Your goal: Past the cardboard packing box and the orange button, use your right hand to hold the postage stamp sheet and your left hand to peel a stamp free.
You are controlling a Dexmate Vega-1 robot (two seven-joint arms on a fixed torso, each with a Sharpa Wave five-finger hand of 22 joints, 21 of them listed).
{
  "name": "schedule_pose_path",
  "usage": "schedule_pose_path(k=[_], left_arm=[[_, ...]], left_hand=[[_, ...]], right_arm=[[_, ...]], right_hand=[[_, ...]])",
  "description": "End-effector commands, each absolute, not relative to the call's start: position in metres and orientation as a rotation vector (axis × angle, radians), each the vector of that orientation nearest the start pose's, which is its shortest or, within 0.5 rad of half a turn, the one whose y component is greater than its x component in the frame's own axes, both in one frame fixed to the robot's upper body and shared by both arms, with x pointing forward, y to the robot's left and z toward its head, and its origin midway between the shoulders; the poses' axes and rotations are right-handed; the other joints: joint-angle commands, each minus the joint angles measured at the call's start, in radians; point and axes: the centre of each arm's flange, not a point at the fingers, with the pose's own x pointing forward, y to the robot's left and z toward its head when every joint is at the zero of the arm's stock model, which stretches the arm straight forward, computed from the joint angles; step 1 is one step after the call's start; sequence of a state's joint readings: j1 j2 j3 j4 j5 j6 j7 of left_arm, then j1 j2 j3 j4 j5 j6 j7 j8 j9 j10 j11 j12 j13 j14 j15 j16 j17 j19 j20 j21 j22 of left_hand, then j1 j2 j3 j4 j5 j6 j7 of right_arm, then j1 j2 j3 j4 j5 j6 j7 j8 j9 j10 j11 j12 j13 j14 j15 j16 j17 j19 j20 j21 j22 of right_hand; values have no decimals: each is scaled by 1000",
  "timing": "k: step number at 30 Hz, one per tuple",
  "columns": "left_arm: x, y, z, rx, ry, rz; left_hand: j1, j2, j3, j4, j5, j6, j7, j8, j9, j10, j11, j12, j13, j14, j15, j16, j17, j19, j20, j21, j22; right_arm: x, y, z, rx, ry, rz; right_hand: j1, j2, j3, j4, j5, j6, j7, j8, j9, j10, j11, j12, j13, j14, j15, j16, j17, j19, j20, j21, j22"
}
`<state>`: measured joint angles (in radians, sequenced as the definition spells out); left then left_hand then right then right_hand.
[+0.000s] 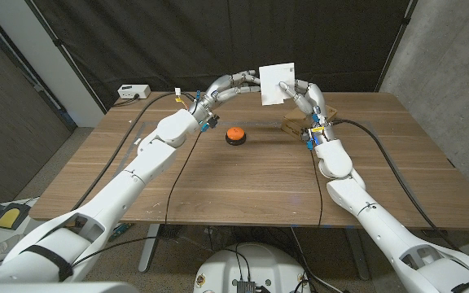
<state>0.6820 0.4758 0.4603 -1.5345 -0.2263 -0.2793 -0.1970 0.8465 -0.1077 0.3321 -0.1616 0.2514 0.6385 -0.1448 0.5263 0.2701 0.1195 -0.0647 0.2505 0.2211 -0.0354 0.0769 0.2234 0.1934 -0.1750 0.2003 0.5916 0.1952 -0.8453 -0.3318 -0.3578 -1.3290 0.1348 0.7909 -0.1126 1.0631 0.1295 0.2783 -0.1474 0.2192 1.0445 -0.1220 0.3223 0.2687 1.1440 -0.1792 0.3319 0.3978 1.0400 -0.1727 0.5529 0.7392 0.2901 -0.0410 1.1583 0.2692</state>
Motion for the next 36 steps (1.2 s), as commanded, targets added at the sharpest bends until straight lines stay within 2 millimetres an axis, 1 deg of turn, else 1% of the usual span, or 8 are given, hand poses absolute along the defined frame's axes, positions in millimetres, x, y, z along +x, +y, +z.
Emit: schedule_pose_path(k=[1, 6, 13, 17, 25, 27, 34, 36], left_arm=[[590, 146, 97, 508, -928, -509], [591, 145, 97, 501, -932, -514], [591, 144, 97, 483, -937, -496], [591, 143, 96, 463, -941, -476], [590, 142, 96, 442, -945, -432], [590, 142, 96, 435, -949, -425], [589, 146, 94, 437, -992, -367], [587, 148, 94, 458, -1021, -327]], left_hand=[[18, 7, 6, 8, -5, 30, 1, 19, 7, 14, -11, 6, 5, 12, 2, 2, 6, 4, 6, -1, 1], [37, 19, 12, 8, -12, 69, -3, 41, 13, 24, -13, 8, 5, 17, 2, 4, 7, 9, 5, -2, 1], [71, 34, 20, 8, -27, 126, -7, 69, 9, 56, -40, 16, 6, 38, -14, 10, 7, 31, -5, 3, 2], [128, 68, 42, 6, -44, 222, -10, 108, -4, 109, -73, 27, 6, 67, -34, 18, 7, 60, -15, 9, 3], [193, 108, 68, 10, -70, 388, 14, 169, -37, 195, -116, 43, 4, 120, -64, 34, 12, 104, -21, 23, 4], [200, 113, 72, 10, -70, 396, 20, 170, -42, 212, -121, 48, 4, 130, -69, 37, 12, 111, -22, 26, 4], [203, 118, 75, 16, -72, 408, 10, 167, -55, 226, -124, 48, 4, 143, -83, 39, 12, 125, -36, 32, 5], [203, 122, 76, 18, -72, 402, 6, 162, -60, 223, -124, 46, 4, 150, -92, 42, 12, 129, -40, 34, 5]], right_arm=[[574, -184, 36, -199, -1212, 225], [573, -180, 37, -209, -1218, 234], [571, -177, 37, -215, -1226, 239], [571, -174, 37, -217, -1225, 247], [570, -172, 37, -218, -1224, 254], [570, -172, 37, -219, -1218, 258], [572, -174, 36, -208, -1185, 272], [574, -175, 35, -196, -1170, 277]], right_hand=[[10, -2, -5, 2, 9, 88, -77, -1, -3, -5, 3, -6, 6, -9, -64, 9, 11, -3, -65, 10, 3], [12, 0, -8, 3, 10, 91, -76, -8, -9, -5, 2, -8, 8, -13, -64, 11, 22, -7, -65, 21, 3], [11, 1, -12, 4, 11, 93, -76, -14, -15, -4, 2, -10, 7, -17, -64, 13, 31, -10, -65, 30, 3], [11, 0, -16, 4, 12, 97, -77, -19, -20, -2, 0, -13, 2, -23, -64, 13, 37, -13, -64, 38, 2], [13, 2, -20, 4, 14, 99, -78, -28, -27, -2, 0, -17, 1, -30, -64, 10, 44, -14, -65, 54, 0], [13, 7, -21, 5, 15, 99, -77, -32, -30, -6, 0, -20, 1, -34, -64, 6, 42, -16, -61, 60, -1], [10, 13, -26, 10, 18, 46, -71, -73, -45, -78, 9, -59, 4, -73, -64, -62, -15, -43, -20, 94, -18], [-33, -9, -46, 28, 13, -29, -63, -105, -48, -138, 22, -91, 2, -87, -60, -98, -41, -65, 5, 107, -36]])
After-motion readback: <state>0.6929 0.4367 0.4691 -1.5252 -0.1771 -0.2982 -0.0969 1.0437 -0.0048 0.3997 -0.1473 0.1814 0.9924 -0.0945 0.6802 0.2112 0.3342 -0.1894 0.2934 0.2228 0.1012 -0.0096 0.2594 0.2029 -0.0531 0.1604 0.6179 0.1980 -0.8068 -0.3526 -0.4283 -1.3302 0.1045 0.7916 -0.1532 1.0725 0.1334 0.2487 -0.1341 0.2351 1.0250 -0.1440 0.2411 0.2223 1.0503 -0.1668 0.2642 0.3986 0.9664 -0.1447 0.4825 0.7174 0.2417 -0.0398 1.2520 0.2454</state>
